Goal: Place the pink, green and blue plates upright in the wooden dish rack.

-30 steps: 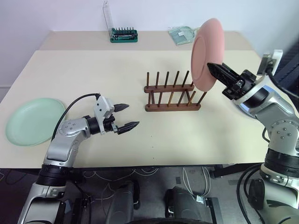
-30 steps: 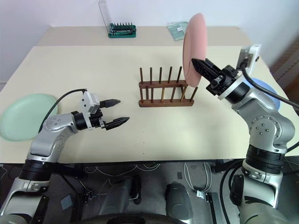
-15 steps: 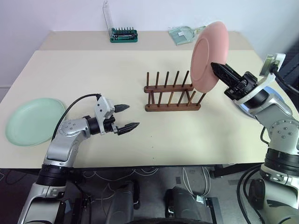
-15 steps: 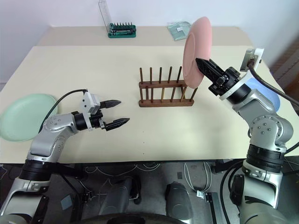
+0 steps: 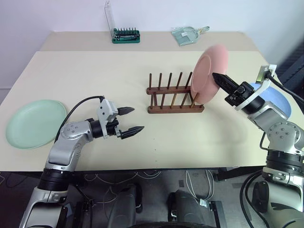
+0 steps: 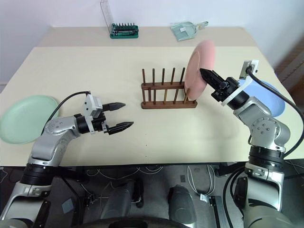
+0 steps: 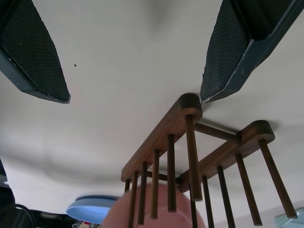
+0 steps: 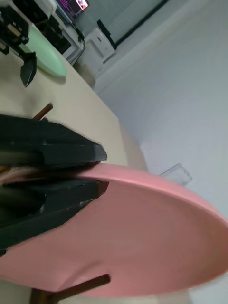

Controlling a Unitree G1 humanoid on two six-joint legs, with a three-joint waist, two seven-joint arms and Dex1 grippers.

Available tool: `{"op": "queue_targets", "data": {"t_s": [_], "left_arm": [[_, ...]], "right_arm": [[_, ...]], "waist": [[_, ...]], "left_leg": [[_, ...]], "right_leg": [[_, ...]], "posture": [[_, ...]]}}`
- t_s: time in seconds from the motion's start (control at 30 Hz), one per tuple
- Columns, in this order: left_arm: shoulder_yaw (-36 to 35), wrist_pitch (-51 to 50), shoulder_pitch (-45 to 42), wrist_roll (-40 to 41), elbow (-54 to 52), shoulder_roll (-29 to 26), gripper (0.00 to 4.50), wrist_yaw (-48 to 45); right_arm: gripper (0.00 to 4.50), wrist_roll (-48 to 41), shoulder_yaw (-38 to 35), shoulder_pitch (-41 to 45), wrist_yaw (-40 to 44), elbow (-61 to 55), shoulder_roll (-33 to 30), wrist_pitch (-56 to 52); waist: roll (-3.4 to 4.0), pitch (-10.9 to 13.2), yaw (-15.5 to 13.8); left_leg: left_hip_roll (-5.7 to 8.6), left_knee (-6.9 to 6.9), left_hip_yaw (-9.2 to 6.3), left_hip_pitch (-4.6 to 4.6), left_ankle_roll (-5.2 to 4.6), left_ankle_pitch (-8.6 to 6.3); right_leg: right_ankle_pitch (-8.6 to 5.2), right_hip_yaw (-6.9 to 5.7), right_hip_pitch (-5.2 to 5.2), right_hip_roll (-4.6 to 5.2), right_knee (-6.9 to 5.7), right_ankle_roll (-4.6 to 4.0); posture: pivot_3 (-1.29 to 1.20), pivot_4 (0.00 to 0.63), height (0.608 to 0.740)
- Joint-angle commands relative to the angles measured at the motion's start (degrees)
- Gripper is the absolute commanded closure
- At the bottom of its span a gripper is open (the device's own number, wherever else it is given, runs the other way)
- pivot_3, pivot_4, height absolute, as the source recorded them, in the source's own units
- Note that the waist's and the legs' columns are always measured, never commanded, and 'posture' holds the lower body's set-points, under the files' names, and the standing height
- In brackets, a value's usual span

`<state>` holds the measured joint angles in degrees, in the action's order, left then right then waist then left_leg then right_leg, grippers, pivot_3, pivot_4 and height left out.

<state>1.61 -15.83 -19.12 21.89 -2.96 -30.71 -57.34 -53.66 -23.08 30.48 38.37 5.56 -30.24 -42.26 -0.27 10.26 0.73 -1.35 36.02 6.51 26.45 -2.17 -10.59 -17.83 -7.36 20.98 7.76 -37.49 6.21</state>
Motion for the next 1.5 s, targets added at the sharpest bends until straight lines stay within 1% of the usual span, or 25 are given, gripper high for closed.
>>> {"op": "queue_targets", "data": {"t_s": [0.03, 0.07, 0.13, 0.17, 0.3, 0.43, 0.6, 0.73, 0.83, 0.93, 1.0, 1.07, 1.2, 1.23, 1.33, 1.43, 1.5], "left_arm": [[0.3, 0.6, 0.0, 0.1, -1.5, 0.2, 0.00, -0.2], [0.4, 0.6, 0.0, 0.1, -1.5, 0.2, 0.00, -0.2], [0.4, 0.7, 0.0, 0.0, -1.3, 0.2, 0.00, -0.1], [0.4, 0.7, 0.0, 0.0, -1.3, 0.2, 0.00, -0.1], [0.3, 1.1, -0.1, -0.2, -1.0, 0.2, 0.00, 0.0], [-1.0, 1.7, -0.7, -0.2, 0.0, 0.4, 0.00, 1.1], [-3.3, 0.6, -2.1, 0.7, 1.8, 0.0, 0.00, 2.9], [-7.4, -1.6, -4.3, 2.1, 3.6, 0.3, 0.00, 7.7], [-9.7, -2.0, -4.9, 0.6, 4.2, -1.2, 0.00, 11.2], [-12.9, -2.9, -5.3, -1.9, 5.1, -3.1, 0.00, 17.8], [-16.8, -5.2, -5.2, -4.5, 4.9, -4.6, 0.00, 25.7], [-20.5, -8.3, -5.4, -5.5, 4.6, -5.2, 0.00, 32.2], [-33.7, -17.9, -7.3, -7.0, 6.2, -5.6, 0.00, 50.9], [-35.6, -19.4, -7.3, -7.6, 6.1, -5.8, 0.00, 53.7], [-40.0, -20.6, -5.9, -9.6, 6.6, -6.1, 0.00, 60.0], [-44.7, -24.3, -3.7, -9.4, 4.8, -4.7, 0.00, 64.5], [-47.8, -28.0, -2.3, -9.2, 3.4, -2.8, 0.00, 68.2]], "right_arm": [[2.04, -0.3, -0.8, 1.2, 0.5, -1.6, -0.3, 0.9], [1.61, 0.2, -0.6, 1.1, 0.5, -1.8, -0.3, 1.4], [0.49, 1.2, -0.9, 1.3, -0.5, -2.2, -0.1, 2.8], [0.08, 2.2, -1.2, 1.4, -1.4, -2.8, -0.2, 4.3], [0.08, 6.0, -2.9, 1.1, -5.2, -5.3, -1.9, 8.7], [0.08, 11.1, -3.1, -0.6, -7.2, -11.5, -6.6, 11.8], [0.08, 11.7, -1.6, 1.4, -7.2, -19.0, -11.0, 11.5], [0.08, 11.5, 6.4, 3.4, -3.2, -28.1, -14.2, 8.8], [0.08, 15.9, 16.3, 3.5, 0.1, -31.9, -15.4, 8.1], [0.08, 22.0, 25.5, 4.6, 0.9, -31.9, -13.8, 9.1], [0.08, 26.7, 30.8, 5.1, 1.2, -29.7, -11.5, 11.3], [0.08, 28.5, 32.2, 5.3, 1.8, -27.7, -9.7, 12.7], [0.08, 30.6, 33.5, 5.9, 4.0, -22.9, -6.6, 15.1], [0.08, 31.2, 33.7, 6.0, 4.6, -22.2, -6.2, 15.5], [0.08, 32.2, 33.9, 6.3, 6.1, -20.3, -5.0, 16.6], [0.08, 33.5, 34.5, 7.1, 7.5, -17.9, -3.3, 17.7], [0.08, 34.1, 34.9, 7.3, 8.2, -16.7, -2.2, 18.3]], "waist": [[0.00, 0.0, 0.0], [0.00, 0.0, 0.0], [0.00, 0.0, 0.0], [0.00, 0.0, 0.0], [0.01, 0.0, 0.0], [0.06, 0.0, -0.1], [0.08, 0.0, 0.1], [0.13, 0.1, 0.4], [0.08, 0.0, 0.3], [0.07, 0.0, 0.1], [0.06, 0.0, 0.1], [0.05, 0.1, 0.1], [-0.09, 0.1, 0.1], [-0.09, 0.1, 0.2], [-0.10, 0.1, 0.1], [-0.13, 0.1, 0.1], [-0.15, 0.0, 0.1]], "left_leg": [[0.00, 0.00, 0.00, 0.00, 0.00, 0.00], [0.00, 0.00, 0.00, 0.00, 0.00, 0.00], [-0.01, 0.00, 0.01, 0.00, 0.00, 0.00], [-0.01, 0.00, 0.01, 0.00, 0.00, 0.00], [-0.02, 0.00, 0.02, 0.00, 0.00, 0.00], [-0.02, 0.00, 0.07, 0.01, 0.00, 0.00], [-0.07, 0.00, 0.11, 0.00, 0.00, 0.00], [-0.18, -0.01, 0.23, 0.00, 0.00, 0.00], [-0.19, 0.01, 0.25, 0.00, 0.00, -0.01], [-0.17, 0.02, 0.28, 0.01, -0.01, -0.02], [-0.18, 0.02, 0.29, 0.03, -0.01, -0.02], [-0.18, 0.02, 0.30, 0.06, -0.01, -0.01], [-0.18, 0.04, 0.31, 0.06, 0.00, 0.00], [-0.18, 0.04, 0.31, 0.06, 0.00, 0.00], [-0.17, 0.03, 0.32, 0.05, 0.00, 0.00], [-0.17, 0.04, 0.33, 0.04, 0.02, 0.00], [-0.17, 0.04, 0.33, 0.04, 0.03, -0.01]], "right_leg": [[0.00, 0.00, 0.00, 0.00, 0.00, 0.00], [0.00, 0.00, 0.00, 0.00, 0.00, 0.00], [0.00, 0.01, 0.01, -0.01, 0.00, 0.00], [0.00, 0.01, 0.01, -0.01, 0.00, 0.00], [0.00, 0.03, 0.03, -0.01, 0.00, 0.00], [0.00, 0.08, 0.06, 0.00, -0.01, 0.00], [0.00, 0.13, 0.09, -0.02, -0.02, 0.00], [0.04, 0.27, 0.24, -0.09, -0.09, -0.06], [0.04, 0.29, 0.23, -0.08, -0.09, -0.07], [0.04, 0.30, 0.26, -0.06, -0.08, -0.07], [0.04, 0.30, 0.29, -0.07, -0.09, -0.07], [0.04, 0.31, 0.34, -0.07, -0.11, -0.06], [0.05, 0.31, 0.33, -0.08, -0.15, -0.06], [0.05, 0.31, 0.34, -0.08, -0.15, -0.06], [0.05, 0.32, 0.33, -0.07, -0.15, -0.05], [0.05, 0.32, 0.33, -0.07, -0.18, -0.05], [0.05, 0.33, 0.33, -0.07, -0.18, -0.05]], "posture": [[0.00, 0.150, 0.737], [0.00, 0.150, 0.737], [0.00, 0.150, 0.737], [0.00, 0.150, 0.737], [0.00, 0.150, 0.737], [0.00, 0.150, 0.737], [0.00, 0.150, 0.737], [0.00, 0.150, 0.737], [0.00, 0.150, 0.737], [0.00, 0.150, 0.737], [0.00, 0.150, 0.737], [0.00, 0.150, 0.737], [0.00, 0.150, 0.737], [0.00, 0.150, 0.737], [0.00, 0.150, 0.737], [0.00, 0.150, 0.737], [0.00, 0.150, 0.737]]}}
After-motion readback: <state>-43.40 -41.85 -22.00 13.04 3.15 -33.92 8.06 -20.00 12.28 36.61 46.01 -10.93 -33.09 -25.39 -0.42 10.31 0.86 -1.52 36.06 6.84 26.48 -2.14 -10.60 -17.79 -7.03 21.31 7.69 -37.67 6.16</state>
